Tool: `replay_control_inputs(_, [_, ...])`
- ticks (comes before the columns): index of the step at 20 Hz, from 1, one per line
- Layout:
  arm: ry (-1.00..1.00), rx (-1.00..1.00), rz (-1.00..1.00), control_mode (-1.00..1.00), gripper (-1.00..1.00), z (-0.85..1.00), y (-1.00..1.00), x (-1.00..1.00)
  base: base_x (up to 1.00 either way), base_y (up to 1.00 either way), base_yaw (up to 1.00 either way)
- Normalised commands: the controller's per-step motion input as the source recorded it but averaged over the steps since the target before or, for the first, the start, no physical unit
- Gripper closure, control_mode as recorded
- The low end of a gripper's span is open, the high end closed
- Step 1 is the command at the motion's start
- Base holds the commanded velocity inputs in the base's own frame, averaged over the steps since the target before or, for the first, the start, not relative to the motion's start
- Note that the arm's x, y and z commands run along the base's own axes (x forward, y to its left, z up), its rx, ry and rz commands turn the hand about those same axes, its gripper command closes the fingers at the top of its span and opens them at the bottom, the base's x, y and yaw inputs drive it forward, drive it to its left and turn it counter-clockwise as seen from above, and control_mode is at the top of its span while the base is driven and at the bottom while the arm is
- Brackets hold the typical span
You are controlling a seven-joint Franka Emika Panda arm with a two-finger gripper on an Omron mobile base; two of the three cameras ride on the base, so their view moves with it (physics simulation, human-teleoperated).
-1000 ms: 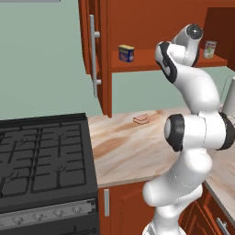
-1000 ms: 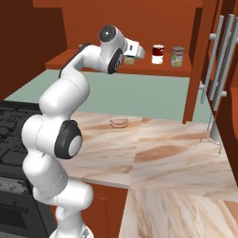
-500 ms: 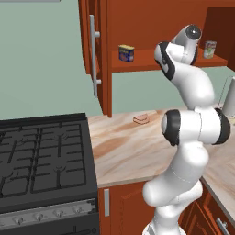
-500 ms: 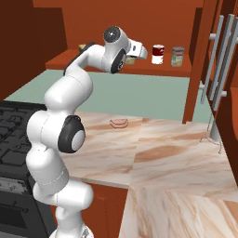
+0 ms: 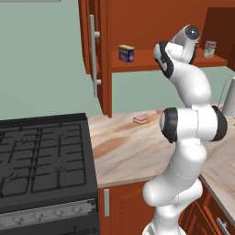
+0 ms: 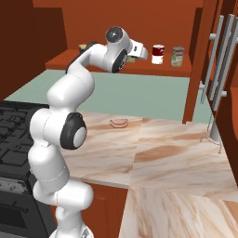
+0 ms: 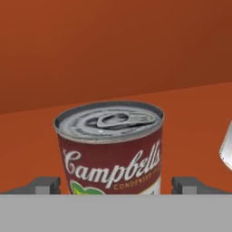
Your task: Stack two cans on top of the other two cans in the cabinet.
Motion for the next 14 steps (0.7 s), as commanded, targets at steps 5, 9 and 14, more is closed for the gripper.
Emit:
replay_control_inputs(5, [0.00, 0.00, 0.00, -1.00, 1.00, -0.13, 0.00, 0.06, 0.00, 0.00, 0.00])
replay_control_inputs(9, [0.00, 0.01, 0.03, -1.00, 1.00, -0.03, 0.00, -0.15, 0.00, 0.00, 0.00])
replay_control_inputs(14, [0.00, 0.08, 0.09, -1.00, 1.00, 0.14, 0.01, -0.43, 0.00, 0.00, 0.00])
